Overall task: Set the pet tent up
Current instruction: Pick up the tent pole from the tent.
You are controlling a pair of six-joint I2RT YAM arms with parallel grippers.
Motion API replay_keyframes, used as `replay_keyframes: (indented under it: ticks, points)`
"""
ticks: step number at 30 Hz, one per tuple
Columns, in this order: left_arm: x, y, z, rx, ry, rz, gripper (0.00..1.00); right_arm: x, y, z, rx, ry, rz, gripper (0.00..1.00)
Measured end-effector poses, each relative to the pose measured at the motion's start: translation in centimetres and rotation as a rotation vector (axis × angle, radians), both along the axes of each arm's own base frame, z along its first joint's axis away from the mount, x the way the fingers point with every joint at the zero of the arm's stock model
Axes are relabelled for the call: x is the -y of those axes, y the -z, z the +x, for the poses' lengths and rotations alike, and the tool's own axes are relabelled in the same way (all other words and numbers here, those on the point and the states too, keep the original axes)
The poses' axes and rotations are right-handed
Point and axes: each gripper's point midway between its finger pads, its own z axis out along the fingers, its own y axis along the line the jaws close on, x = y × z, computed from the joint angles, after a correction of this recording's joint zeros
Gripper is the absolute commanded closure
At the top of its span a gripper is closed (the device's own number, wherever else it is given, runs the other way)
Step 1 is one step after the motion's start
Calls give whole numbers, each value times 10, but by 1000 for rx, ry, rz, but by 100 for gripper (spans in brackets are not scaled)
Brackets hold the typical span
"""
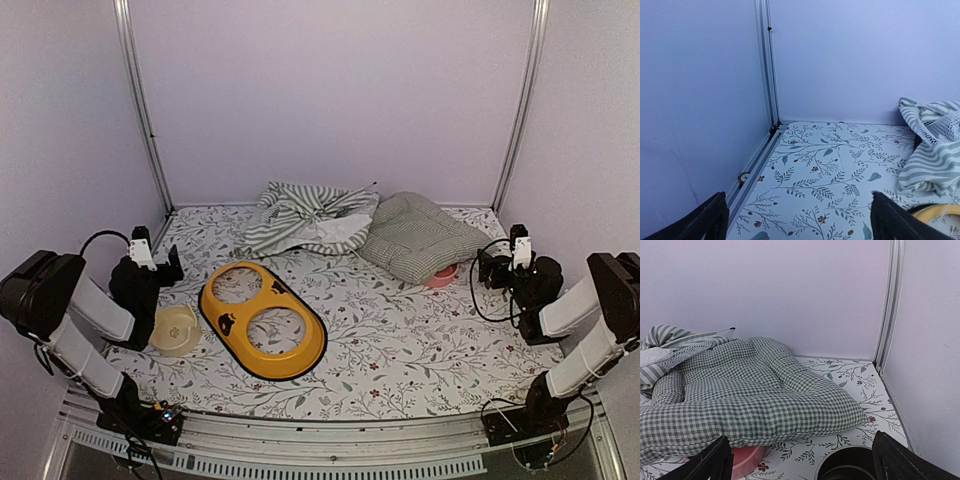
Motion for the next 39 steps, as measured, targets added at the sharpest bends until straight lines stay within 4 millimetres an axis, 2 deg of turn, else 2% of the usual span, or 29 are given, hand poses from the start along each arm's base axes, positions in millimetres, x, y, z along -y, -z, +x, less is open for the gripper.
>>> replay_keyframes:
  ticks: [13, 16, 20, 22, 23, 25, 28, 31, 32, 34, 39]
  points:
    - [-3, -9, -3, 35, -32, 13, 1, -4, -4, 3, -4, -28, -1, 1]
    - [-3, -12, -4, 46, -36, 18, 0, -6, -19, 8, 10, -38, -2, 1]
    - [-4, -11, -3, 32, -43, 23, 1, -7, -49, 11, 43, -41, 5, 1]
    - [-1, -15, 4, 3, -44, 31, 0, -9, -60, 10, 45, -45, 24, 1]
    - [2, -24, 13, -9, -35, 34, 0, -11, -66, 10, 42, -48, 45, 1]
    - [13, -57, 34, 14, -4, 20, 1, -17, -75, 11, 26, -55, 86, 1]
    - [34, -120, 57, 67, 71, -42, 1, -29, -81, 11, -15, -70, 143, 1]
    - [63, -151, 60, 72, 154, -86, 1, -43, -83, 8, -67, -87, 186, 1]
    - [78, -154, 59, 58, 193, -97, 1, -51, -84, 6, -89, -97, 199, 1]
    - [107, -148, 55, 4, 270, -105, 1, -66, -90, 3, -119, -112, 209, 1]
    - [184, -109, 29, -192, 450, -96, 0, -119, -110, -8, -177, -190, 183, 1]
